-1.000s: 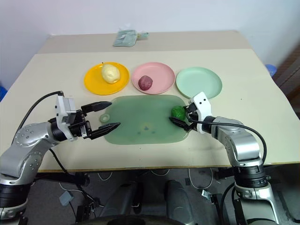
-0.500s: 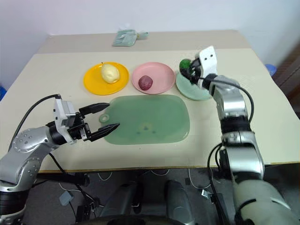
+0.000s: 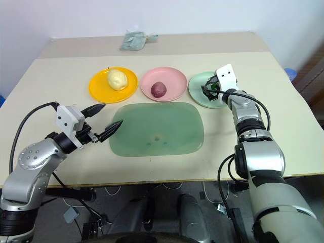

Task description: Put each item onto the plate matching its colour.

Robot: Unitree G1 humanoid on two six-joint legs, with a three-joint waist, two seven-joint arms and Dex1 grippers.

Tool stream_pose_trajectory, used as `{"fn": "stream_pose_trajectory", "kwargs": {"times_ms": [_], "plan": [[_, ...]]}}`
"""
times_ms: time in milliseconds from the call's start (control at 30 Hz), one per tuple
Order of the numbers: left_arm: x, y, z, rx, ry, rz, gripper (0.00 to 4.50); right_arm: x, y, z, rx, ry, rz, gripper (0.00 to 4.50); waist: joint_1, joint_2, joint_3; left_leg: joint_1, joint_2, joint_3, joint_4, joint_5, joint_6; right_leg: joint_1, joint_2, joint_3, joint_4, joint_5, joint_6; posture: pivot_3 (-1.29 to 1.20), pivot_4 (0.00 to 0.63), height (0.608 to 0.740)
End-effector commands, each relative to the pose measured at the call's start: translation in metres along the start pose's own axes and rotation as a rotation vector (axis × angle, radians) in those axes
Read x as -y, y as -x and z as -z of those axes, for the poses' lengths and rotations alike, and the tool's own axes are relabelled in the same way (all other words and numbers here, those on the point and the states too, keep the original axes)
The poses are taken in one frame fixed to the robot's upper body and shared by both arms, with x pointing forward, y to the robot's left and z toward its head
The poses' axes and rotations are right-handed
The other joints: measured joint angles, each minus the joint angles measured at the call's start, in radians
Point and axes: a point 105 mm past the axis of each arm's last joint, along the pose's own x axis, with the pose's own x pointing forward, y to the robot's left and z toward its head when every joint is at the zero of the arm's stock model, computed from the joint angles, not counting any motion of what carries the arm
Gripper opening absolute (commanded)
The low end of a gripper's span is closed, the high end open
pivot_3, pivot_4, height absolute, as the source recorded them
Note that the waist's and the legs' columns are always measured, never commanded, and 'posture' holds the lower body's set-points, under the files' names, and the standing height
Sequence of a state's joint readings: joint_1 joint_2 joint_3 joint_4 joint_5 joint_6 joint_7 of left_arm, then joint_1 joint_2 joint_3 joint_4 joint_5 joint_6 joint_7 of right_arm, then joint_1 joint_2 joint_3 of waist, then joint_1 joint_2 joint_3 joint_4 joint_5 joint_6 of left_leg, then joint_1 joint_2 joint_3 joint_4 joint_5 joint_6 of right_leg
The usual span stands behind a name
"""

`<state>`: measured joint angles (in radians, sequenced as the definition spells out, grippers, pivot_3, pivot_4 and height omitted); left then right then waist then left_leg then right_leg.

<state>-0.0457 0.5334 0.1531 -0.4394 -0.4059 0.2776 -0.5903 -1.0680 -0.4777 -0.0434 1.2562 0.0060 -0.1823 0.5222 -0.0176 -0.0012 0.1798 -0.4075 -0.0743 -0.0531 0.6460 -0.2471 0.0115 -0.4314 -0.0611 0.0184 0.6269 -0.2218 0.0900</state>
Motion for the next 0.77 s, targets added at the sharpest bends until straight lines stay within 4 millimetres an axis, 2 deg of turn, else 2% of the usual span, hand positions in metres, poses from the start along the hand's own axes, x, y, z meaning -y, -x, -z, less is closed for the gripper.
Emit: {"fn": "stream_pose_trajectory", "kwargs": {"times_ms": [33,133,233,300,367,467,567,667,767], "plan": [[-0.017,0.006,-0.005,0.063,0.003,-0.109,4.03,0.000,0.007,-0.044,0.221,-0.003,-0.077,4.45,0.001,0.000,0.000,0.000,0.000,0.000,0.000,0.000,0.000,0.000,0.000,0.000,0.000,0.000,0.000,0.00,0.150,0.740],[-0.013,0.012,0.006,0.028,-0.009,-0.097,4.03,-0.018,0.024,-0.055,0.339,0.011,-0.186,4.45,0.002,0.000,0.000,0.000,0.000,0.000,0.000,0.000,0.000,0.000,0.000,0.000,0.000,0.000,0.000,0.00,0.150,0.740],[-0.011,0.019,0.015,0.000,-0.024,-0.129,4.03,-0.044,0.053,-0.059,0.392,0.011,-0.304,4.45,0.010,0.000,0.000,0.000,0.000,-0.001,0.000,-0.001,0.001,0.000,0.000,0.000,0.000,0.000,0.000,0.00,0.150,0.740],[-0.012,0.023,0.019,-0.008,-0.014,-0.158,4.03,-0.057,0.072,-0.055,0.384,-0.007,-0.338,4.45,0.012,0.000,0.000,0.000,0.000,-0.001,0.001,-0.001,0.002,0.000,-0.001,0.000,0.000,0.000,0.000,0.00,0.150,0.740],[-0.012,0.030,0.023,-0.027,-0.022,-0.178,4.03,-0.066,0.091,-0.041,0.344,-0.012,-0.339,4.45,0.013,0.000,0.000,0.000,0.000,-0.001,0.002,-0.001,0.002,0.001,-0.001,0.000,0.001,0.000,0.000,0.00,0.150,0.740],[-0.010,0.040,0.027,-0.047,-0.028,-0.196,4.03,-0.071,0.114,-0.017,0.261,-0.034,-0.303,4.45,0.012,0.000,-0.001,0.000,0.000,-0.001,0.002,-0.001,0.001,0.001,-0.001,0.000,0.001,0.000,0.000,0.00,0.150,0.740],[-0.012,0.053,0.032,-0.070,-0.022,-0.204,4.03,-0.068,0.143,0.010,0.162,-0.039,-0.244,4.45,0.021,0.000,-0.001,0.000,0.000,-0.001,0.001,-0.001,0.001,0.001,-0.001,0.000,0.000,-0.002,-0.003,0.00,0.150,0.740],[-0.013,0.054,0.033,-0.074,-0.020,-0.198,4.03,-0.064,0.156,0.019,0.119,-0.044,-0.205,4.45,0.026,0.000,-0.001,0.000,0.001,0.000,0.002,-0.001,0.001,0.001,-0.001,0.001,-0.002,-0.002,-0.003,0.00,0.150,0.740],[-0.012,0.050,0.033,-0.072,-0.022,-0.179,4.03,-0.063,0.159,0.024,0.100,-0.057,-0.189,4.45,0.028,0.000,-0.001,0.001,0.001,0.000,0.003,-0.001,0.001,0.003,-0.001,0.001,-0.002,-0.003,-0.004,0.00,0.150,0.740]]}}
